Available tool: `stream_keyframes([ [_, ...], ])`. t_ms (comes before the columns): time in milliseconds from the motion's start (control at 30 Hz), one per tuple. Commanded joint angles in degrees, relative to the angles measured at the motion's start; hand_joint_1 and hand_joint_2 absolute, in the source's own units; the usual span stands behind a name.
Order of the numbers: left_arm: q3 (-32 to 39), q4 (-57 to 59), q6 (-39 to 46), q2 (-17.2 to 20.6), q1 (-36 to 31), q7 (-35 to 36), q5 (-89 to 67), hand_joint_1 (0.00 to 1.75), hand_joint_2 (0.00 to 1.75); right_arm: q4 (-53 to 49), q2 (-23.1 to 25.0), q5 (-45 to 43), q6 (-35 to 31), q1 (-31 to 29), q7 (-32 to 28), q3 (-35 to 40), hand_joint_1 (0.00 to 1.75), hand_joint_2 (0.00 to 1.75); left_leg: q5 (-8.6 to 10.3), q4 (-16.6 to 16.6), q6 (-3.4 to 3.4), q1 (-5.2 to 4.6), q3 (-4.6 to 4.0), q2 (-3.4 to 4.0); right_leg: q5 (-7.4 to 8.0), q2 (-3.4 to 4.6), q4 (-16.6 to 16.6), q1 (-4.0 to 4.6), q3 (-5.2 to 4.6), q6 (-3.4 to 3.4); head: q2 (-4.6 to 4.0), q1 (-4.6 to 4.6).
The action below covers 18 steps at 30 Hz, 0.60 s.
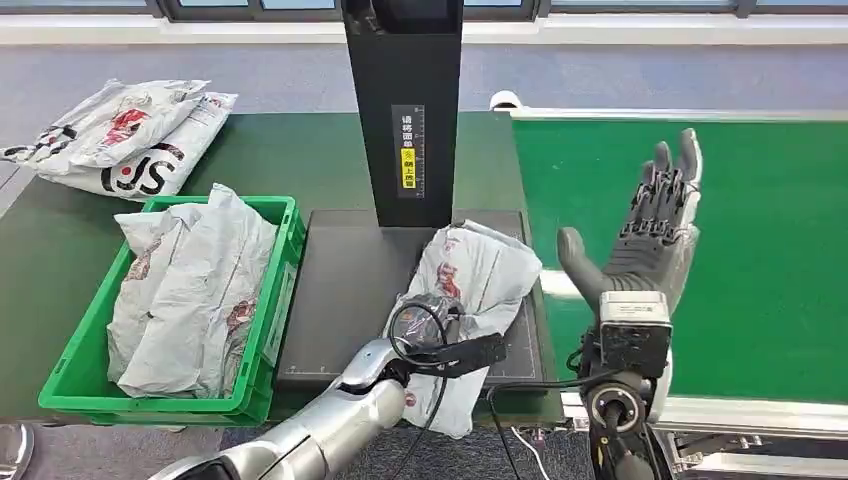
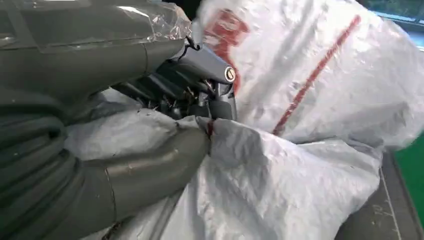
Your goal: Moved the parcel from conveyor to table for the left to box.
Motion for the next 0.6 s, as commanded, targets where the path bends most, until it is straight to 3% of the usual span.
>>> stream_keyframes([
  [33, -2.5, 3.2, 0.7, 2.1, -2.2, 0.2, -0.3, 1.75, 1.75, 3.4, -0.6, -0.6, -0.3, -2.9, -0.2, -0.4, 0.00, 1.75, 0.03, -0.1, 0.00, 0.05, 0.09, 0.19, 0.09, 0.11, -0.1, 0.06, 0.06, -0.04, 0.00, 0.00],
  [233, 0.2, -2.5, 8.1, 4.9, -4.6, -0.2, -2.8, 1.75, 1.75, 2.3, -0.8, -0.4, -1.0, -1.9, -0.3, -0.8, 0.00, 1.75, 0.05, -0.1, -0.01, 0.07, 0.03, 0.15, 0.11, 0.07, -0.1, 0.08, 0.01, -0.04, 0.00, 0.00],
  [367, 2.1, -6.2, 7.8, 6.5, -6.1, 0.1, -3.9, 1.75, 1.75, 1.9, -1.1, -0.3, -1.2, -1.4, -0.4, -1.0, 0.00, 1.75, 0.05, 0.0, -0.03, 0.08, -0.08, 0.11, 0.08, 0.04, 0.0, 0.10, -0.08, -0.05, 0.02, 0.00],
  [467, 4.6, -13.4, 10.9, 8.9, -5.5, 0.4, -7.5, 1.75, 1.75, 1.5, -1.6, -0.3, -2.0, -0.9, -0.4, -1.1, 0.00, 1.75, 0.06, 0.0, -0.02, 0.04, -0.01, 0.07, 0.05, 0.03, 0.0, 0.06, -0.02, -0.03, 0.02, -0.02],
  [600, 9.2, -30.9, 7.2, 14.3, -4.4, 2.3, -10.8, 1.75, 1.75, 0.3, -2.8, -0.9, -3.2, 0.7, -1.1, -1.5, 0.00, 1.75, 0.07, 0.1, -0.03, 0.08, -0.14, 0.08, 0.06, 0.04, 0.0, 0.09, -0.15, -0.04, 0.02, -0.02],
])
